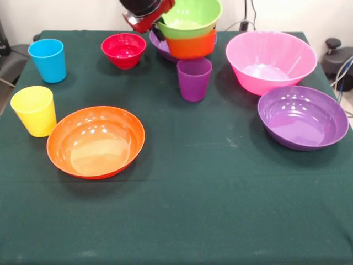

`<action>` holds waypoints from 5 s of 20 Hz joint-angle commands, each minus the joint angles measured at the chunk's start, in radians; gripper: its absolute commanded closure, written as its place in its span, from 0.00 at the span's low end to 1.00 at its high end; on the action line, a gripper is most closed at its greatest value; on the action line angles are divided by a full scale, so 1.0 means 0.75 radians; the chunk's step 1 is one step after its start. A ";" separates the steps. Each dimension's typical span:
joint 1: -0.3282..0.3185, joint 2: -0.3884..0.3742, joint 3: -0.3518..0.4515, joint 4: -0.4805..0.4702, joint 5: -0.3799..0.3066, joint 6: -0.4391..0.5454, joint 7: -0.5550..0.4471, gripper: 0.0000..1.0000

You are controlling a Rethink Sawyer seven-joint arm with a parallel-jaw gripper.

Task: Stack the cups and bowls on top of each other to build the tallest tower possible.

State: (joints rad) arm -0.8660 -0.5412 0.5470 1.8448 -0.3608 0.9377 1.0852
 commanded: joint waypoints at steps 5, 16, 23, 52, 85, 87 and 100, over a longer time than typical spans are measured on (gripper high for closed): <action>0.190 0.214 -0.060 -0.113 0.004 -0.240 0.265 1.00; 0.289 0.421 -0.129 -0.550 0.009 -0.100 0.157 1.00; 0.301 0.565 -0.104 -0.718 0.016 -0.118 0.098 1.00; 0.357 0.590 -0.162 -0.695 -0.386 -0.578 0.120 1.00; 0.346 0.260 -0.175 -0.542 -0.240 -0.292 0.172 0.00; 0.341 0.245 -0.186 -0.538 -0.216 -0.259 0.162 0.00; 0.334 0.232 -0.225 -0.598 -0.143 -0.038 0.092 0.00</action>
State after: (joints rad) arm -0.6185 -0.3827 0.4172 1.4818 -0.4674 0.8265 1.0996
